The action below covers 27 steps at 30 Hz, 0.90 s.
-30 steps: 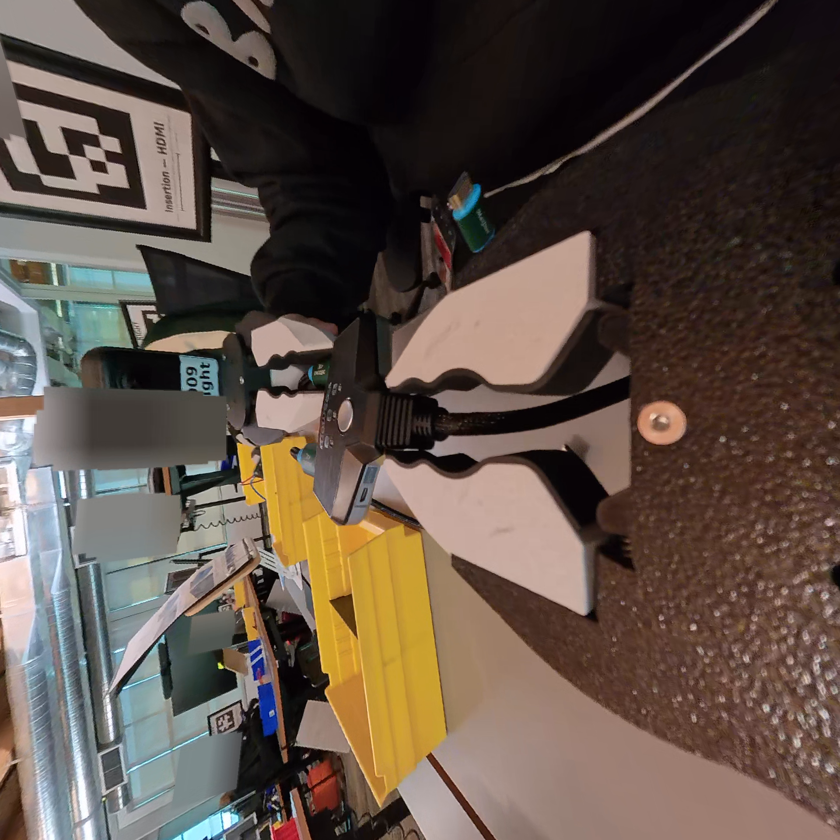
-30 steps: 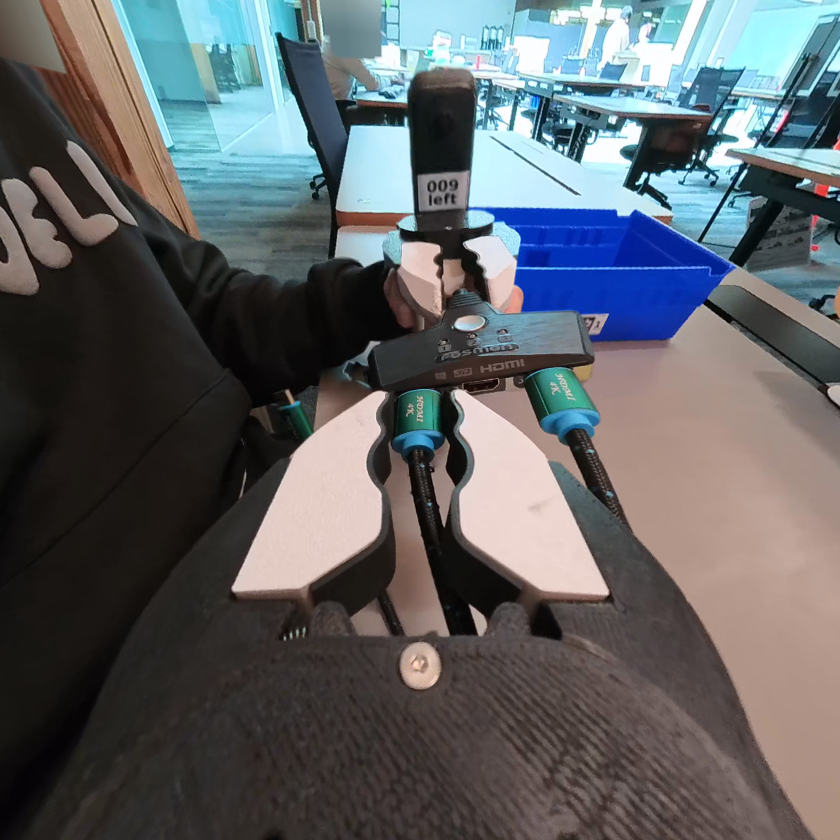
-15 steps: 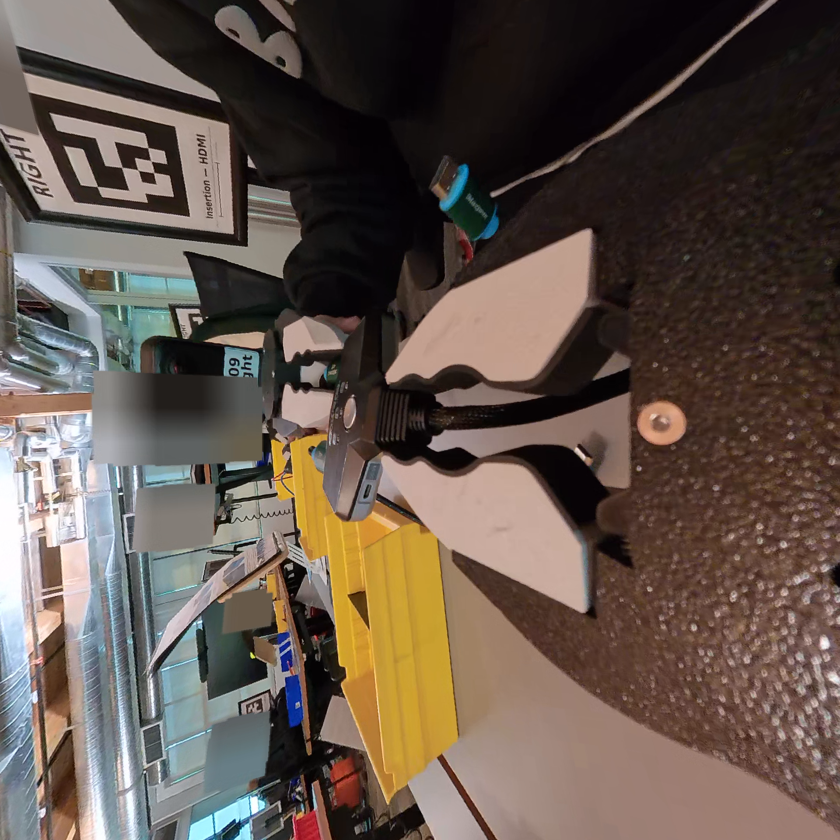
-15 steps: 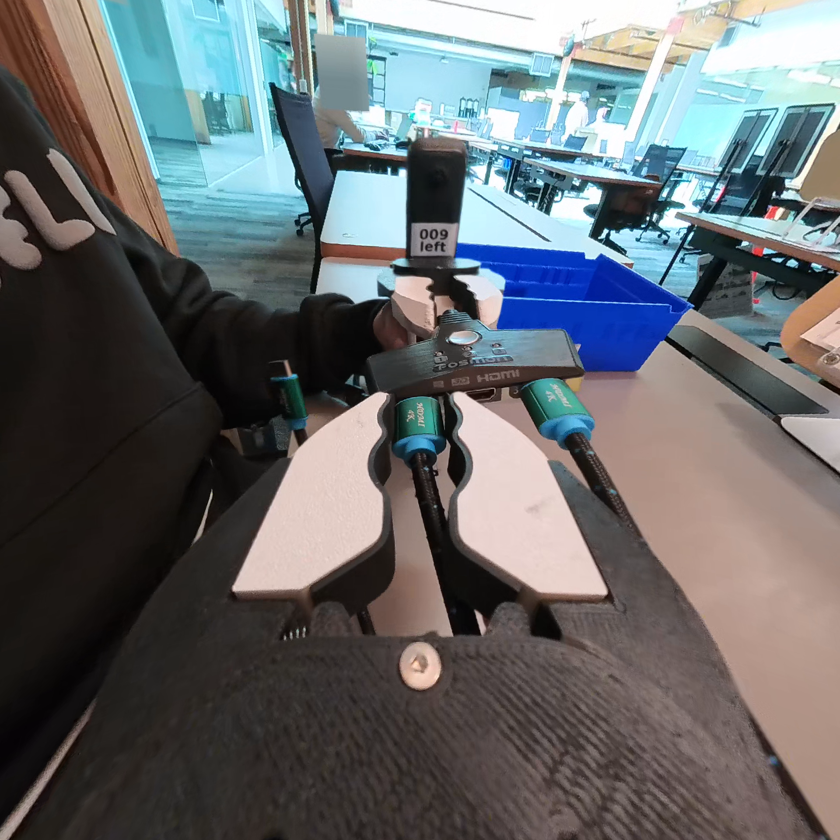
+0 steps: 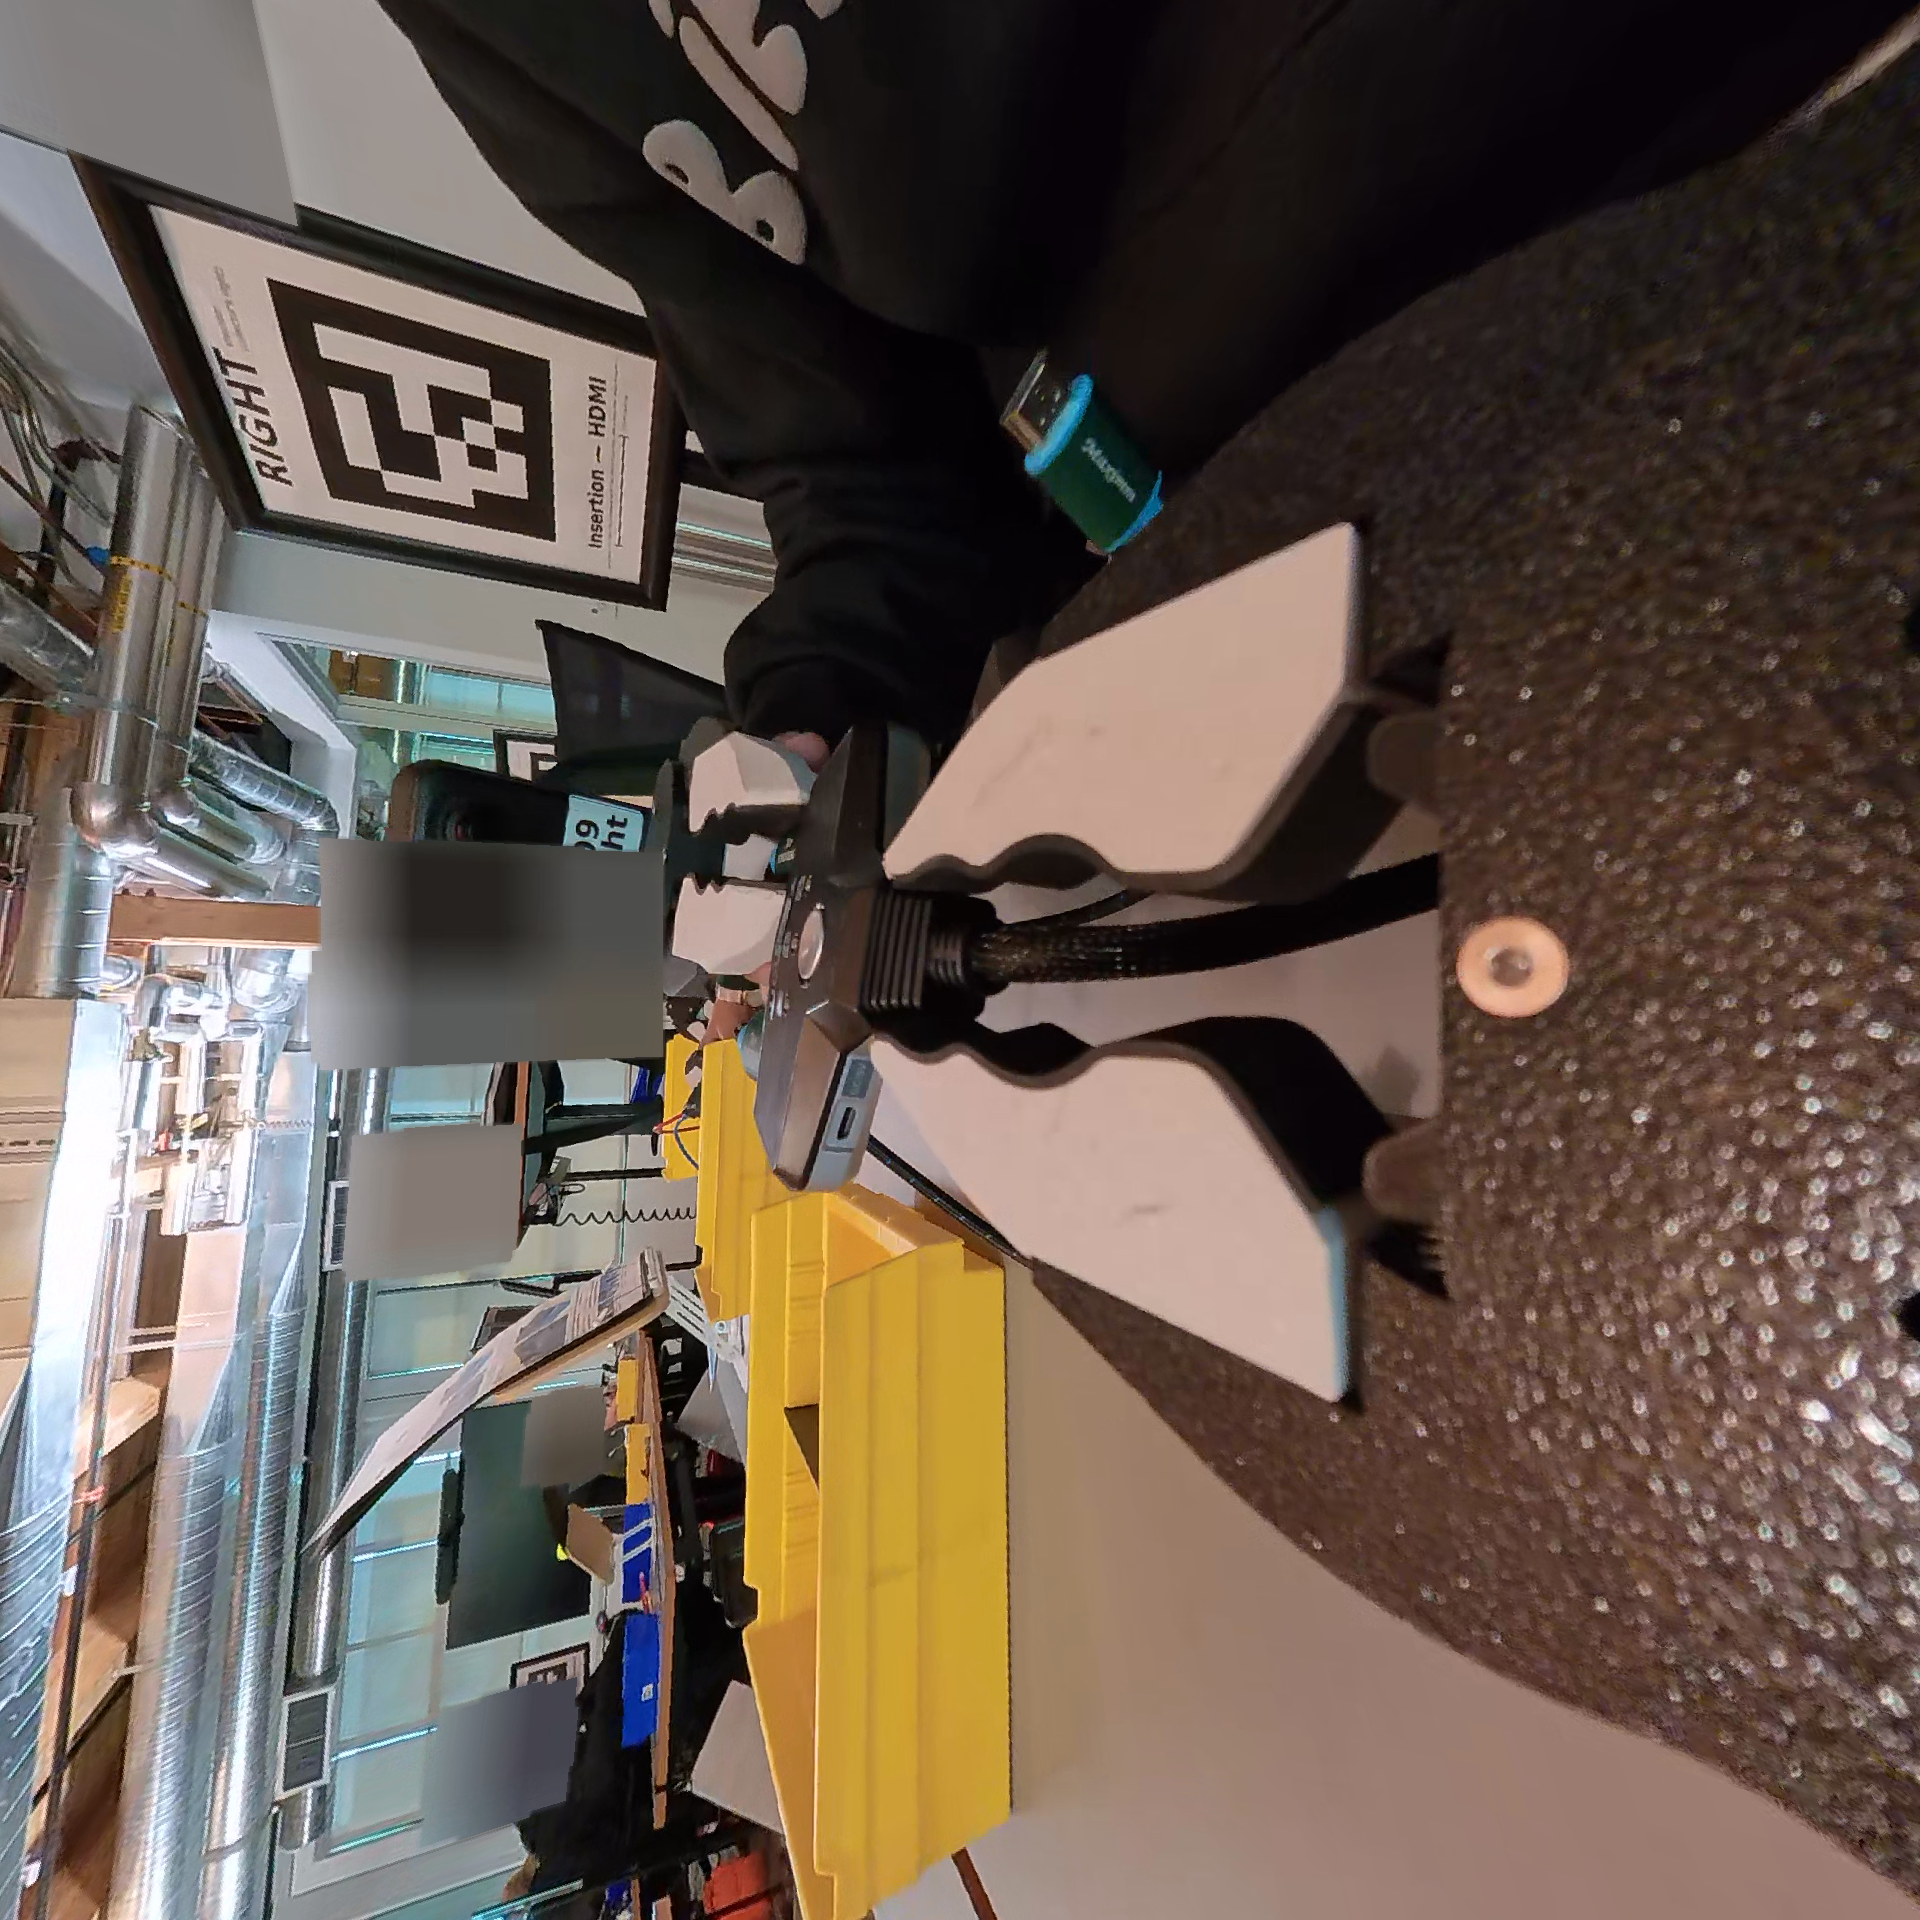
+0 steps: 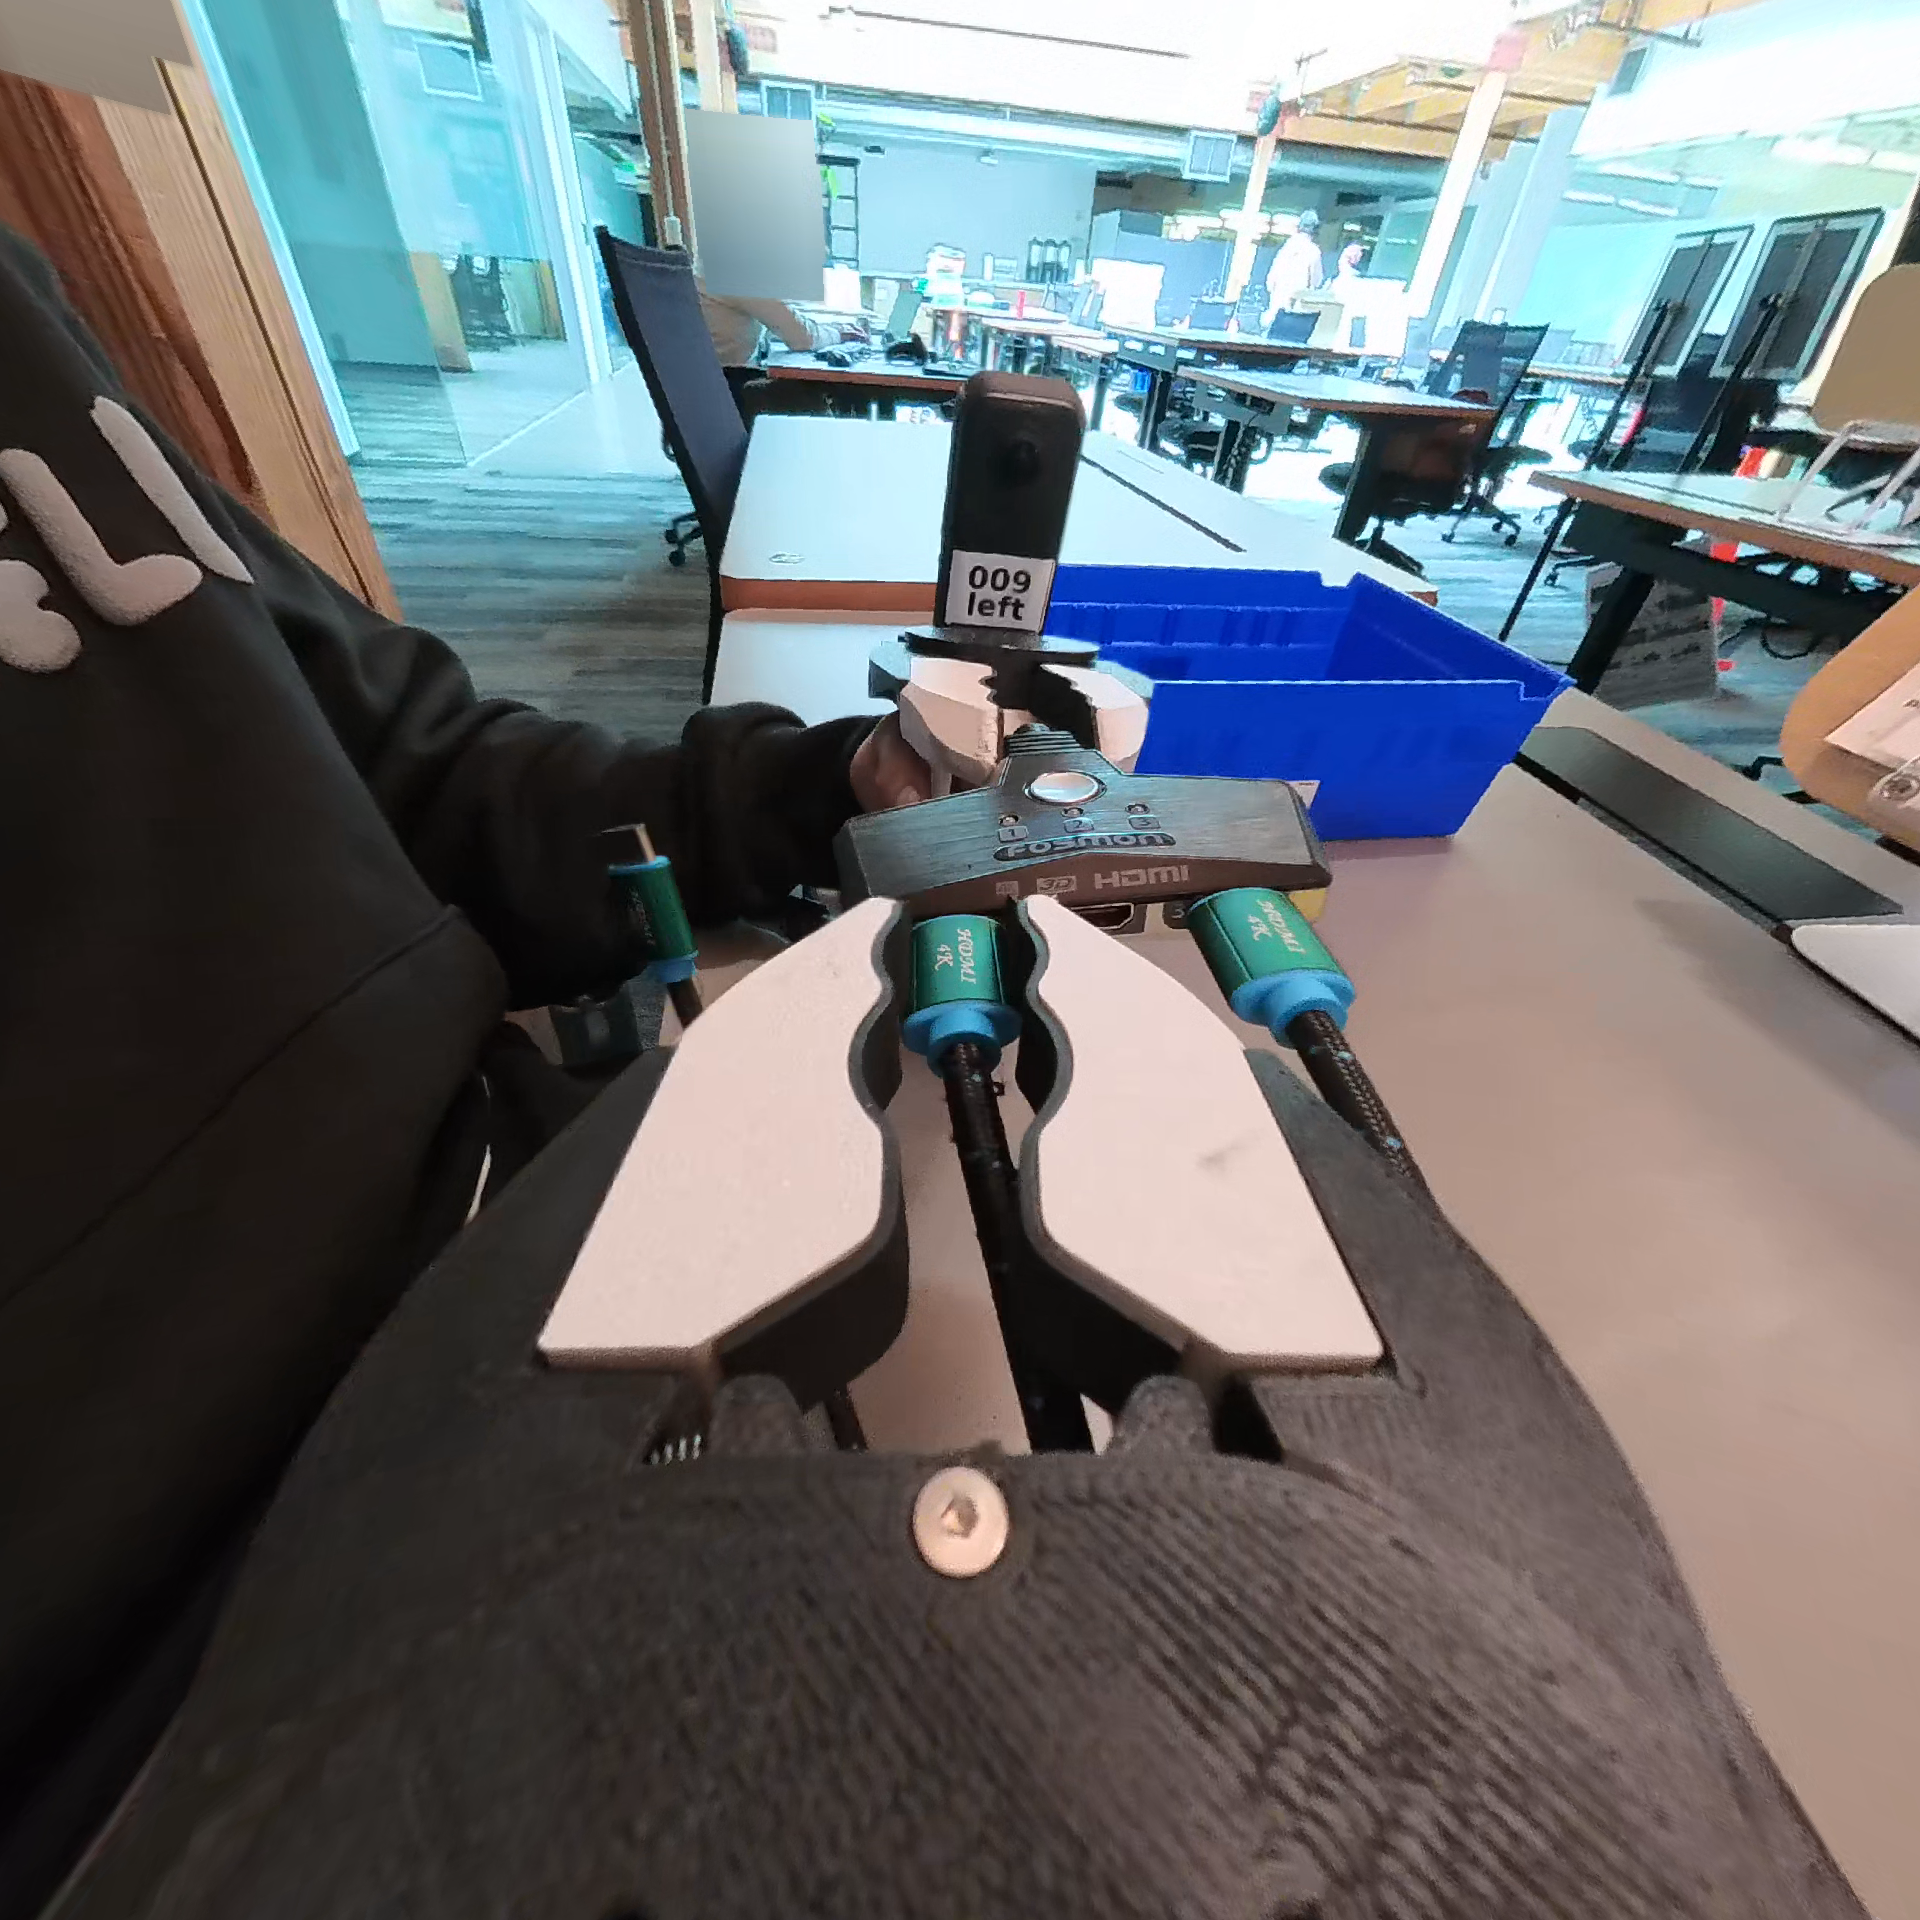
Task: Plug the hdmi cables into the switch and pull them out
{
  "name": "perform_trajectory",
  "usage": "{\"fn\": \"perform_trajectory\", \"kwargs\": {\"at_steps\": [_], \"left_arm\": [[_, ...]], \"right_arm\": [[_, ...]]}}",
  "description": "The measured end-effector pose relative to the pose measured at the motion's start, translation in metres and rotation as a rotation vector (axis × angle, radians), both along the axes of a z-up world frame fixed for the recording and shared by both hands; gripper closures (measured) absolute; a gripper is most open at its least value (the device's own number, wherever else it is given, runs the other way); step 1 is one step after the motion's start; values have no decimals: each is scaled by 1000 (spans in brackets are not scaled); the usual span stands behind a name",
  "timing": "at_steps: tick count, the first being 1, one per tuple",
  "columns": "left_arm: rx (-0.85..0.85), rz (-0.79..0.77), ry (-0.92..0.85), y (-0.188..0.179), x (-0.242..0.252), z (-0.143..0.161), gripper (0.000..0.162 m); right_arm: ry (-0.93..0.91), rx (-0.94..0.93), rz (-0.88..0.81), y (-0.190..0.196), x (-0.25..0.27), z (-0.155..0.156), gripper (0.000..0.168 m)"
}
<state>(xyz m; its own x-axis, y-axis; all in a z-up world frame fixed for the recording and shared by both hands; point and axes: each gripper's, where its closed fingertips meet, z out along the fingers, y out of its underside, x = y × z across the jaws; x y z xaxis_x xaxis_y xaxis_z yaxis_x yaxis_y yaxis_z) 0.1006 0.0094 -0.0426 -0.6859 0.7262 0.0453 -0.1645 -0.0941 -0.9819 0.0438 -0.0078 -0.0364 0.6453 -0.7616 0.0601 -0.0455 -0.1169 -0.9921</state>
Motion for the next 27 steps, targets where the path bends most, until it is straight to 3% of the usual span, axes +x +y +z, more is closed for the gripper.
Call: {"fn": "perform_trajectory", "kwargs": {"at_steps": [22, 27], "left_arm": [[-11, 2, 26, 2, 5, 3, 140], [-23, -2, 31, 4, 7, 4, 140]], "right_arm": [[53, -65, -24, -5, 1, -14, 141], [7, 32, -12, -1, 2, 2, 146]]}}
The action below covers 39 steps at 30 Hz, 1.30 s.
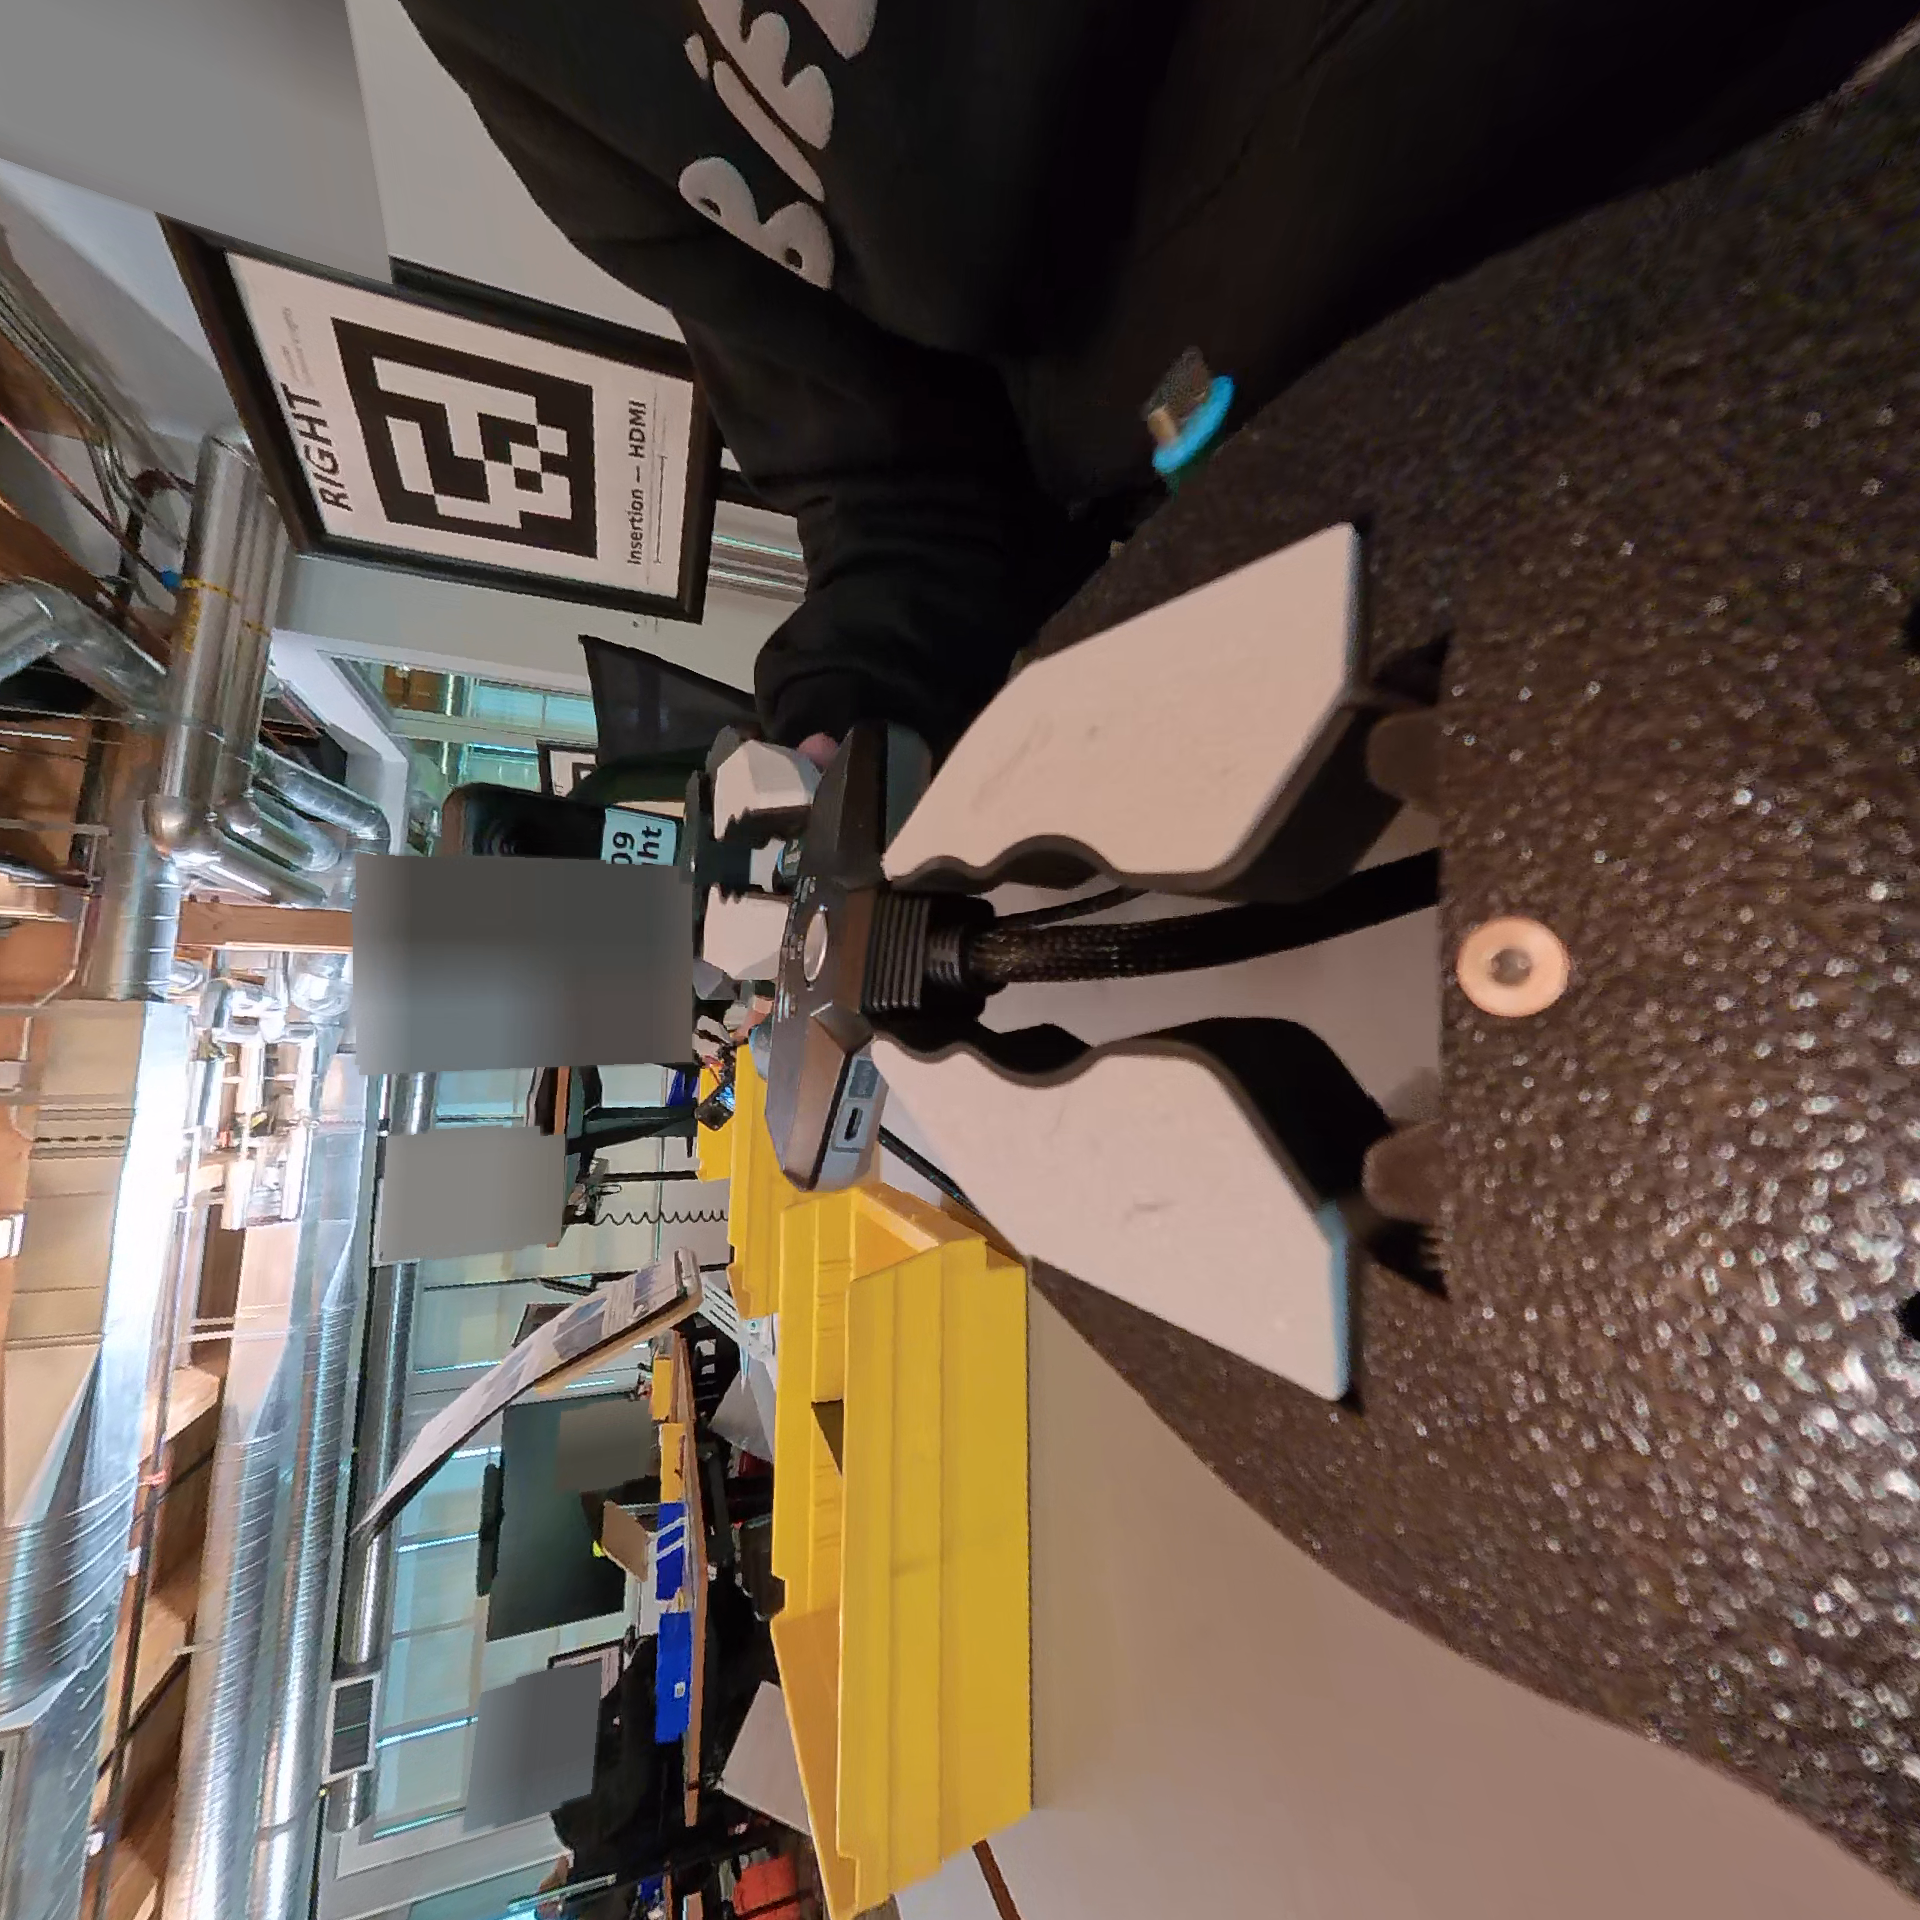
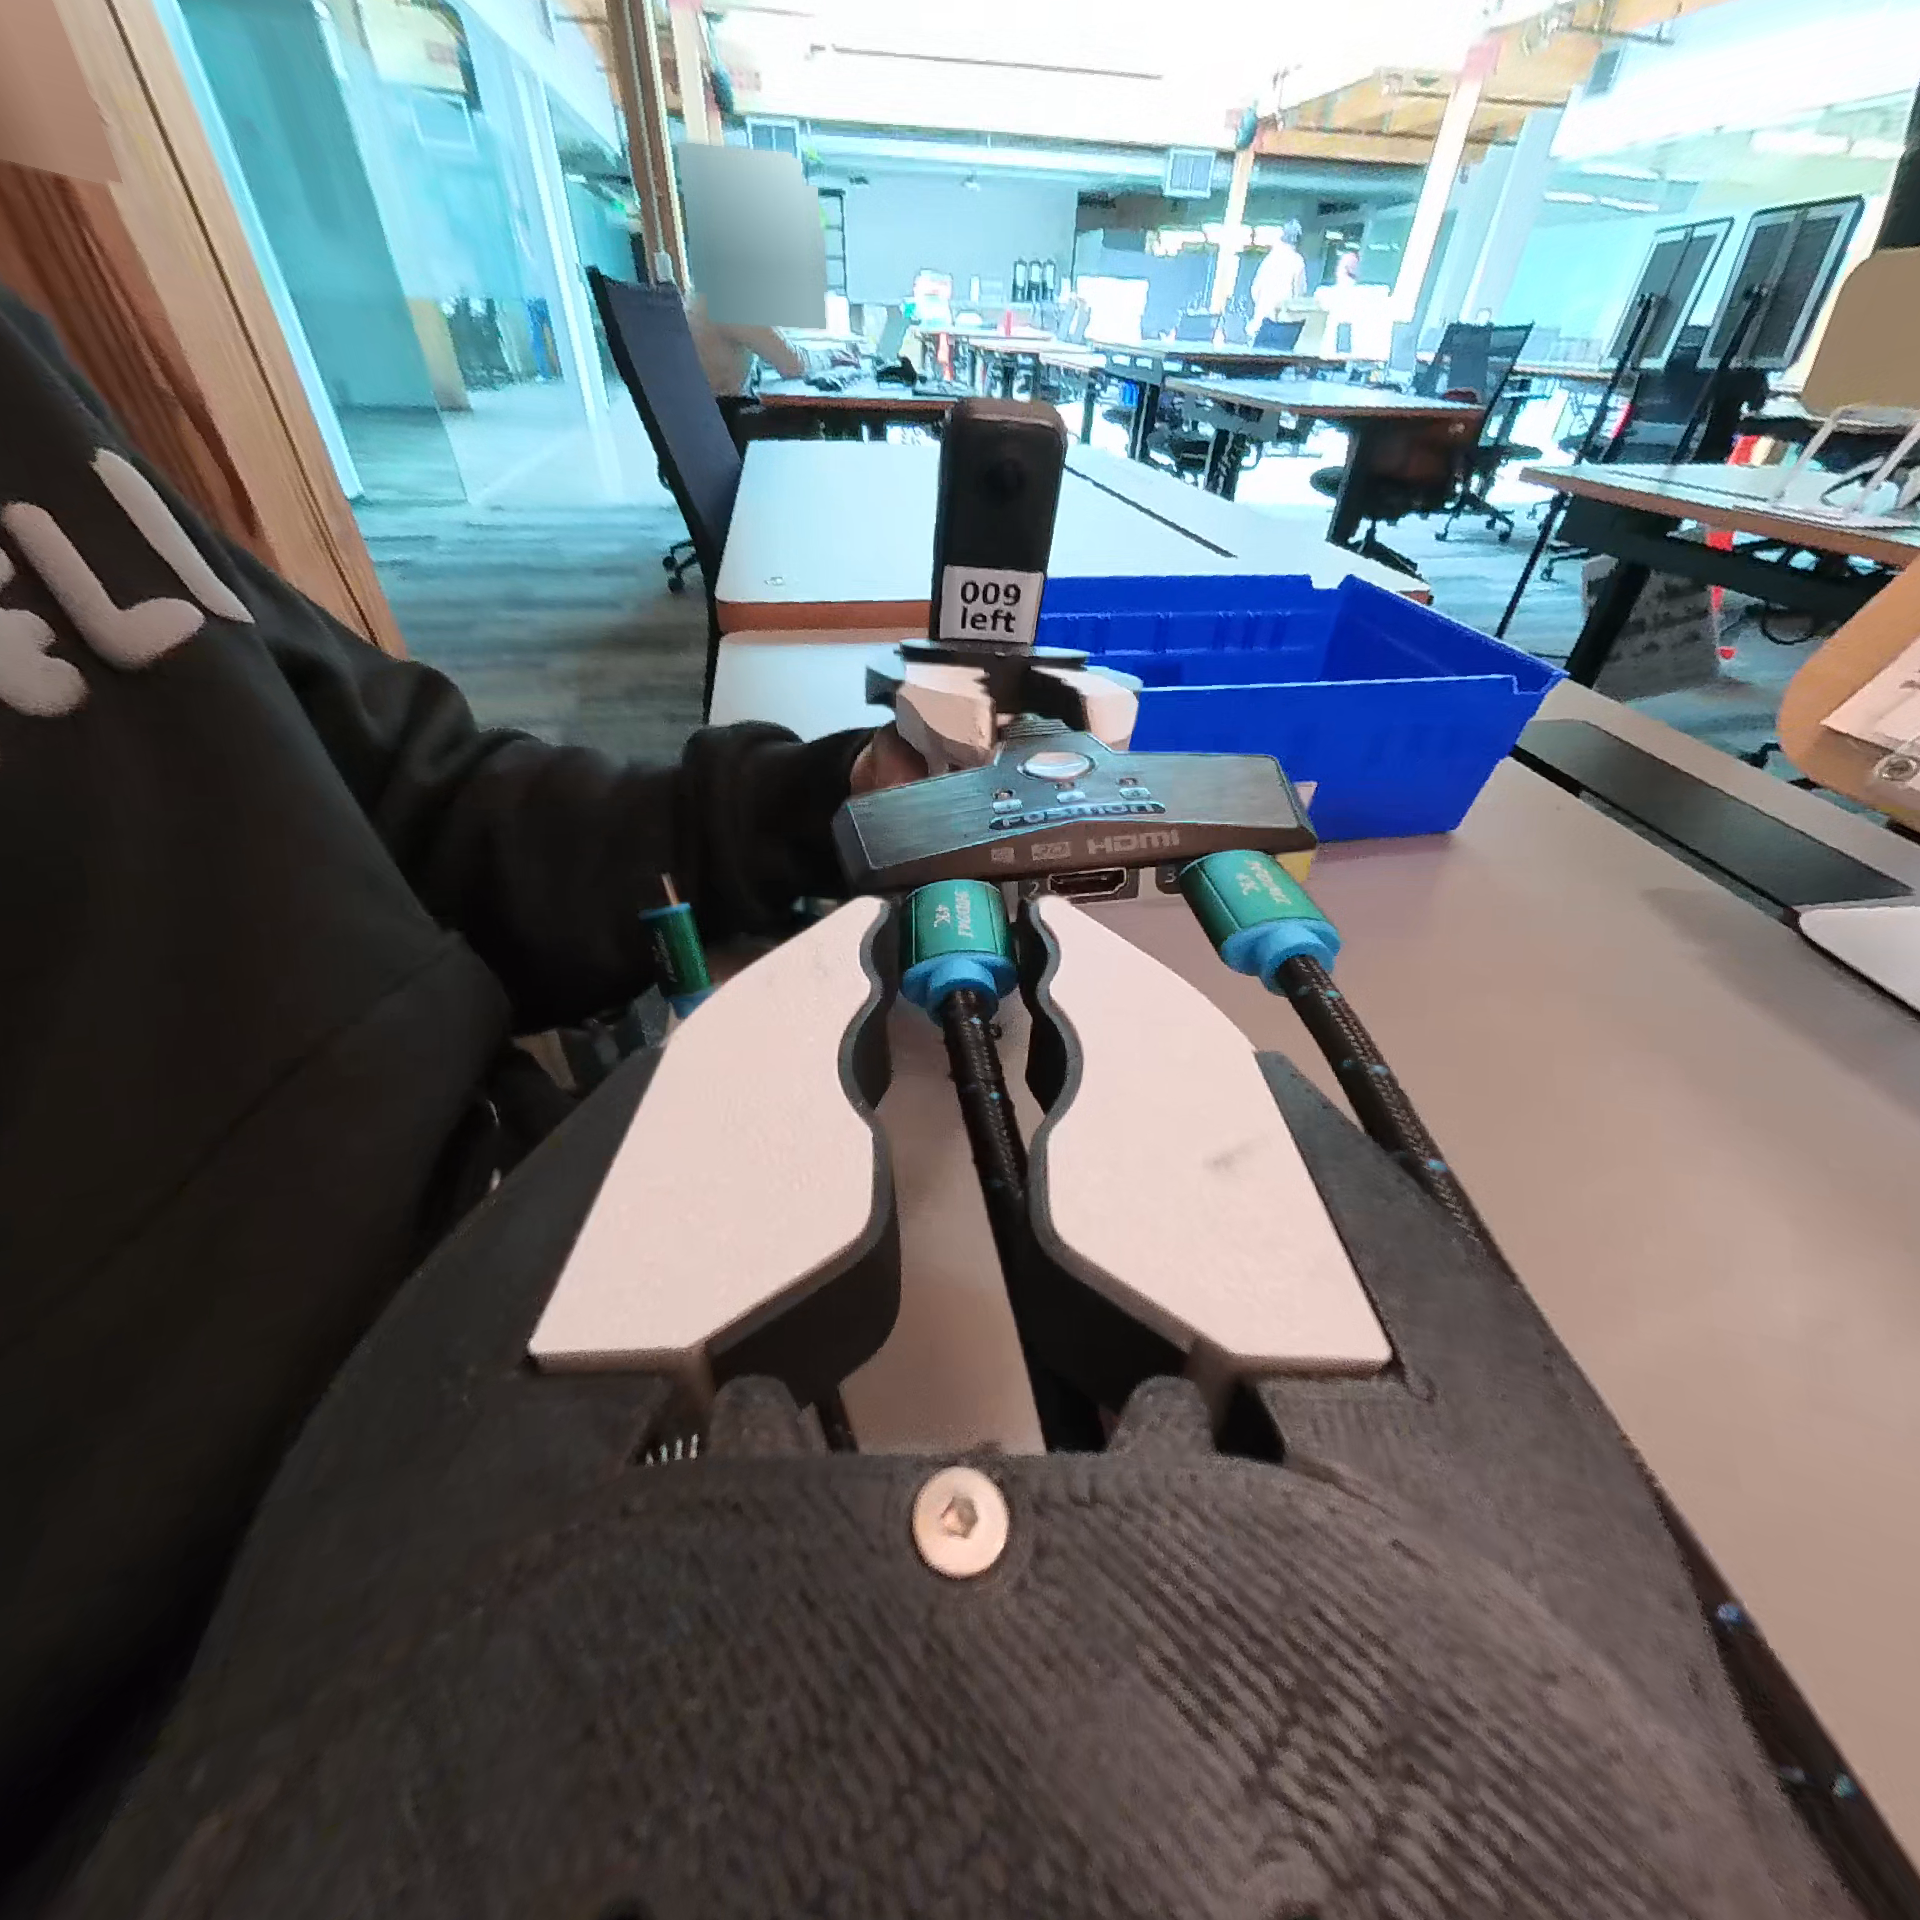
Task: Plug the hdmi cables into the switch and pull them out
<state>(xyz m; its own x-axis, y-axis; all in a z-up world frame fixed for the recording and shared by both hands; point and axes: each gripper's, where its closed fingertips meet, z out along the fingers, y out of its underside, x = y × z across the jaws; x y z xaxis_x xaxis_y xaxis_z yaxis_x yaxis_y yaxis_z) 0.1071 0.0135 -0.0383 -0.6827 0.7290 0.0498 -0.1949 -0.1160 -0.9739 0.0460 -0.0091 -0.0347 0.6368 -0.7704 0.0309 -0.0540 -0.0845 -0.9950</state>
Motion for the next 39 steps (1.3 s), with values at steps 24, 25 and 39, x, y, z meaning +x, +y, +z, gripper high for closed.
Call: {"fn": "perform_trajectory", "kwargs": {"at_steps": [24, 25, 39], "left_arm": [[-3, -3, 45, -1, 4, -1, 140], [-5, -5, 51, -1, 4, 0, 140], [-16, -14, 54, 1, 4, 0, 140]], "right_arm": [[55, 84, 5, 4, 8, -12, 146], [56, 79, 11, 5, 8, -13, 146], [66, 44, 32, 7, 7, -17, 146]]}}
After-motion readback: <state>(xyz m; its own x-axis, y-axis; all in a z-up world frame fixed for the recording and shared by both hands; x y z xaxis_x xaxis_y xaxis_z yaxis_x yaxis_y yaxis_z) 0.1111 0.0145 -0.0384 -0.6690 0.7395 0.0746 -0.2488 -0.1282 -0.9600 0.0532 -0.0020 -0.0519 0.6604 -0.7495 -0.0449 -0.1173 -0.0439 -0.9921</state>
